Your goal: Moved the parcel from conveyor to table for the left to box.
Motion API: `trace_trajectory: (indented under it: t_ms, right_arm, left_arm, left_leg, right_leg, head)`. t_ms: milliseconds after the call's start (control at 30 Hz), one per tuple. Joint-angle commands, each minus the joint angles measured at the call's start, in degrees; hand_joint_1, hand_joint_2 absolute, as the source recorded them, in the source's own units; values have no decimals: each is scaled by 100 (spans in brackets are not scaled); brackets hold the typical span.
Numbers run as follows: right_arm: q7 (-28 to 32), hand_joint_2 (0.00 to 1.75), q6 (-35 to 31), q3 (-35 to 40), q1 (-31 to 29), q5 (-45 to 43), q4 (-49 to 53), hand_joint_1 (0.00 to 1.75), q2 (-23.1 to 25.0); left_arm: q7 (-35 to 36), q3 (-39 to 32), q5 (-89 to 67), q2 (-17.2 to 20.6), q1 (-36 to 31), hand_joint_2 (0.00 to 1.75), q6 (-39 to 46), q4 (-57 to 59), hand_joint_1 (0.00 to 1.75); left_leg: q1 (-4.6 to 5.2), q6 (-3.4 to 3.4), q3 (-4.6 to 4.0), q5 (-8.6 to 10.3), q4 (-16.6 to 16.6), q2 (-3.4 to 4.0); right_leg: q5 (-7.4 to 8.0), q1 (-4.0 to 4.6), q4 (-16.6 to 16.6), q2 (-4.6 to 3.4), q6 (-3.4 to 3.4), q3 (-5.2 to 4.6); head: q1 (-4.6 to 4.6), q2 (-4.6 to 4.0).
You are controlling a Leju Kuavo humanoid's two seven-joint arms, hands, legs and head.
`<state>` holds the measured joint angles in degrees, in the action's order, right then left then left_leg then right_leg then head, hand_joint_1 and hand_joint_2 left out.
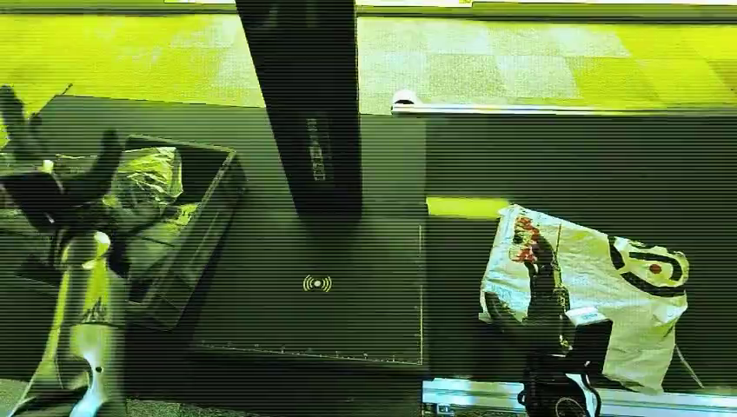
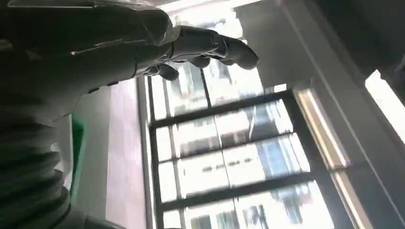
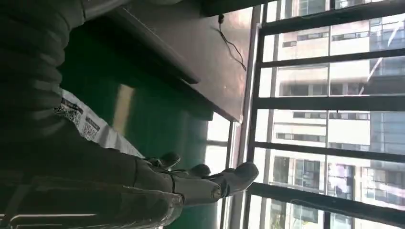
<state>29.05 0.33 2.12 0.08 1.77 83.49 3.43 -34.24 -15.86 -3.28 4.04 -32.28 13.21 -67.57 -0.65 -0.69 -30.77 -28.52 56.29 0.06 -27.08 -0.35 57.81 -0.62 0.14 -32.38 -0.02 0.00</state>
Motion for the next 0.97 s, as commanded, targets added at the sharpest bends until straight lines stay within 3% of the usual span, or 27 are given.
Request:
trace_trajectory:
  t_ms: [33, 133, 267, 833, 967]
  right_arm:
    - [-103, 175, 86, -161, -158, 27, -100, 0, -108]
    - [-117, 175, 87, -173, -167, 39, -239, 0, -133]
    - [-116, 175, 88, -173, -141, 37, -193, 0, -124]
    - [-119, 175, 79, -168, -145, 38, -168, 0, -113]
    - [-165, 175, 70, -70, -197, 45, -181, 0, -74]
  left_arm:
    - [746, 2374, 1421, -297, 2049, 175, -2041, -1364, 0]
    - [800, 2590, 1443, -441, 2255, 175, -2198, -1126, 0]
    - [1076, 2845, 1032, -607, 1992, 175, -1934, -381, 0]
    - [1083, 2836, 1032, -601, 1959, 175, -1931, -353, 0]
    - [1130, 2883, 780, -664, 2148, 175, -1414, -332, 0]
  left_leg:
    - [11, 7, 12, 3, -15, 6]
    - [11, 5, 11, 1, -12, 0]
    - [7, 9, 1, 3, -10, -16]
    - [6, 9, 0, 1, -6, -5]
    - [6, 9, 1, 0, -5, 0]
  right_leg:
    - [3, -10, -13, 0, 5, 9]
    - [-1, -11, -10, 5, 3, 7]
    - [3, -7, -12, 22, 2, 1]
    - [4, -5, -7, 10, 3, -2]
    - [4, -5, -6, 4, 3, -3]
  head:
    - [-2, 0]
    - [-2, -2]
    - [-2, 0]
    - [-2, 0]
    - [-2, 0]
